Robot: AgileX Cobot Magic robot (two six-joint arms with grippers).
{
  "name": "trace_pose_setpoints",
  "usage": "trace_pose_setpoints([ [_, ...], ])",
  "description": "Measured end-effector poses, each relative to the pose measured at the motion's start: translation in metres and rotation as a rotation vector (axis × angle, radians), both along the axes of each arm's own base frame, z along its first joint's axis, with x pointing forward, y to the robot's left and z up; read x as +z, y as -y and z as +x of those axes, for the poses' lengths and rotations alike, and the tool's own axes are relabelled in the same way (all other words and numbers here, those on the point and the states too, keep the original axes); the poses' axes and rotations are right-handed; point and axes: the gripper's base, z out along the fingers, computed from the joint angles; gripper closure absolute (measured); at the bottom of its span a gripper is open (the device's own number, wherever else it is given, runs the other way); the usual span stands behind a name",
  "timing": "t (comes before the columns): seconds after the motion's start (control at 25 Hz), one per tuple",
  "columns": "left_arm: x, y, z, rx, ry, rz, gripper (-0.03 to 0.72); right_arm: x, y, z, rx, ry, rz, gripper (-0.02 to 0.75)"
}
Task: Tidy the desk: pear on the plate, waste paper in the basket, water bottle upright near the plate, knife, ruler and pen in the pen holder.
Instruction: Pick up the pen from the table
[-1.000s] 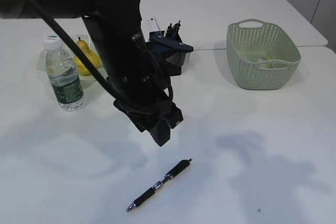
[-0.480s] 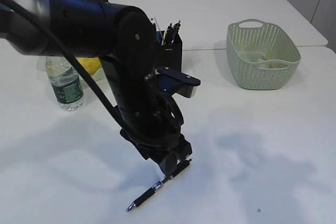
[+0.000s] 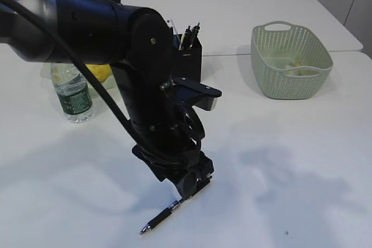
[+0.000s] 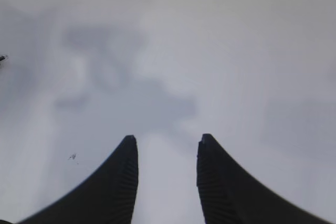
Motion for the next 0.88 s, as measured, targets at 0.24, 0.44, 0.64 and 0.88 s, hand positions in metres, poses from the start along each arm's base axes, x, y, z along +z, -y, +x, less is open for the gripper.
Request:
trace_pose_setpoints([
  [0.24,0.000,-0.001,-0.003,0.003,-0.029,0.008,0.290,0.000,0.000,0.000,-0.001,-0.003,-0.001,0.423],
  [0.44,0.000,-0.002,-0.004,0.000,-0.043,0.017,0.290,0.000,0.000,0.000,-0.002,-0.006,-0.002,0.423],
  [0.64,-0.003,-0.001,-0.004,0.003,-0.053,0.019,0.290,0.000,0.000,0.000,-0.002,-0.006,-0.002,0.423],
  [0.88,-0.016,0.005,-0.007,0.010,-0.101,0.024,0.290,0.000,0.000,-0.001,-0.002,-0.008,-0.003,0.423],
])
